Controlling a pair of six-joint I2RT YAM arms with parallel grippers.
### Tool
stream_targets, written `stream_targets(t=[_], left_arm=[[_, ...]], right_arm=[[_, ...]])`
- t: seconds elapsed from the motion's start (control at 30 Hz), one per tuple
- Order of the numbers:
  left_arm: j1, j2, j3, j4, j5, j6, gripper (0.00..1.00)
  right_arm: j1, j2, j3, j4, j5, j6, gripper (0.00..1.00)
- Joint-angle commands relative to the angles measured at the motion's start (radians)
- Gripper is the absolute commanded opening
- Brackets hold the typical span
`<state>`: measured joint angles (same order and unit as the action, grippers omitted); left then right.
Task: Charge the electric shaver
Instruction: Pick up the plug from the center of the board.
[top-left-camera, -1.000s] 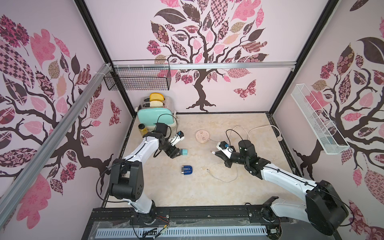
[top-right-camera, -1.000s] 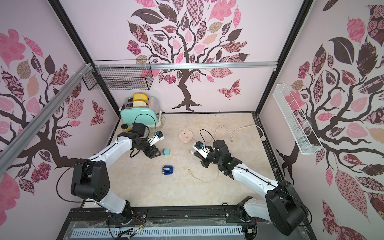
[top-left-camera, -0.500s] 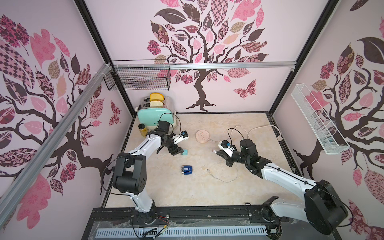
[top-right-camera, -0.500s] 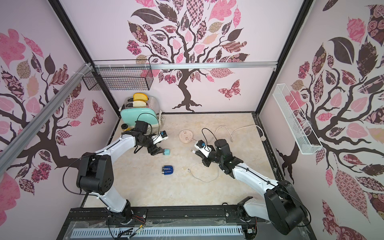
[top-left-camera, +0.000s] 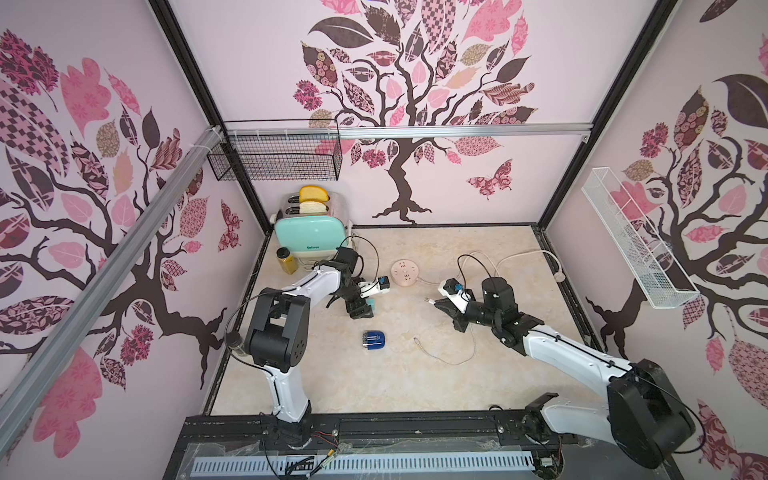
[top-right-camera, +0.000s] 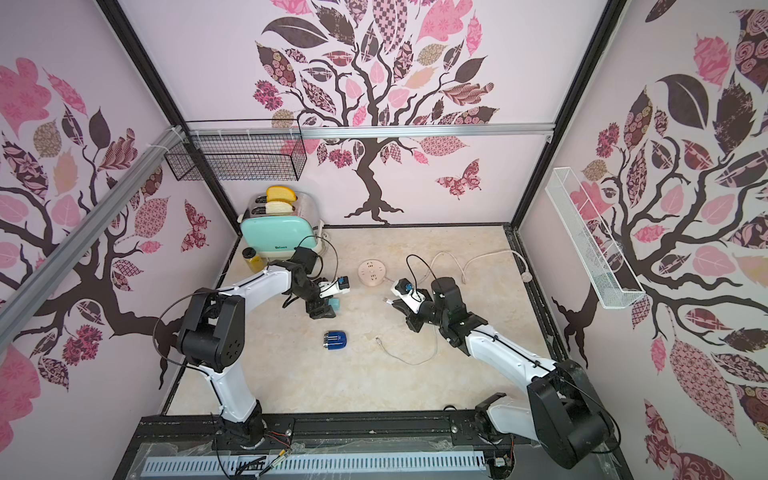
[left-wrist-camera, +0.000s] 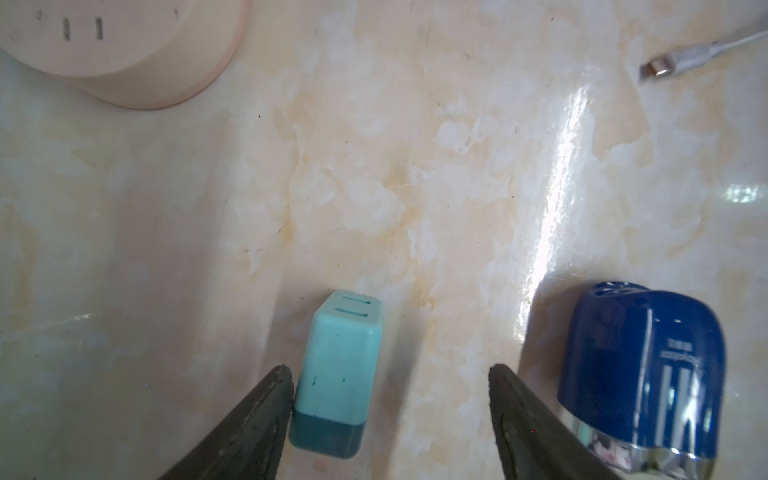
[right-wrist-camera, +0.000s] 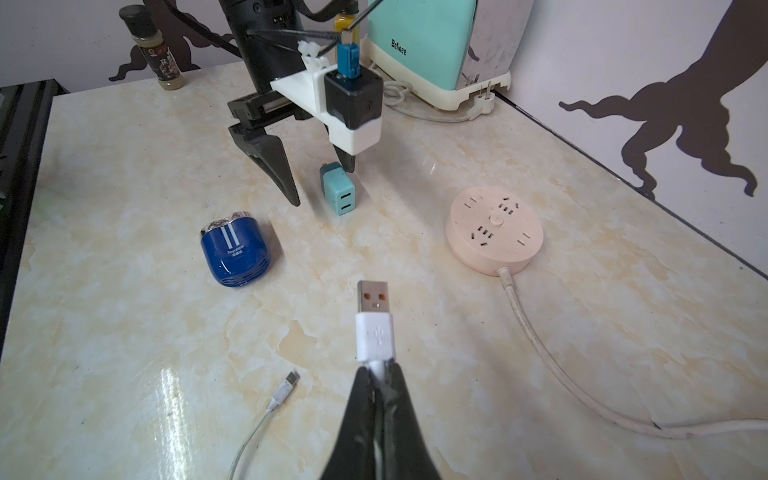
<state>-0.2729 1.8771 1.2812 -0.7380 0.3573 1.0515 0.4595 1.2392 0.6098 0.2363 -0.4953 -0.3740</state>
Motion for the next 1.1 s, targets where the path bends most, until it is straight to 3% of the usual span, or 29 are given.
stream_targets(t=[0.0, 0.33, 0.53, 0.67, 0.77, 0.93, 1.07], left_arm=[[-0.002, 0.044, 0.043, -0.013, -0.057, 0.029, 0.76], [0.01, 0.072, 0.059, -0.021, -0.072, 0.031, 0.62], [0.037, 0.039, 0.002, 0.015, -0.019, 0.002, 0.48], [0.038, 0.022, -0.044, 0.056, 0.009, -0.011, 0.26], [0.038, -0.01, -0.063, 0.094, 0.059, -0.058, 0.17], [0.038, -0.111, -0.129, 0.21, 0.125, -0.134, 0.19], [0.038, -0.112, -0.115, 0.139, 0.137, -0.116, 0.19]], right_arm=[[-0.01, 0.011, 0.005, 0.015, -0.012, 0.004, 0.0], [-0.017, 0.029, -0.001, 0.03, -0.02, 0.012, 0.0], [-0.018, 0.036, -0.001, 0.04, -0.03, 0.017, 0.0], [-0.018, 0.04, -0.003, 0.05, -0.037, 0.02, 0.0], [-0.018, 0.047, 0.017, 0.021, -0.058, 0.017, 0.0], [-0.018, 0.052, 0.052, -0.026, -0.085, 0.014, 0.0], [-0.018, 0.048, 0.057, -0.028, -0.088, 0.015, 0.0]])
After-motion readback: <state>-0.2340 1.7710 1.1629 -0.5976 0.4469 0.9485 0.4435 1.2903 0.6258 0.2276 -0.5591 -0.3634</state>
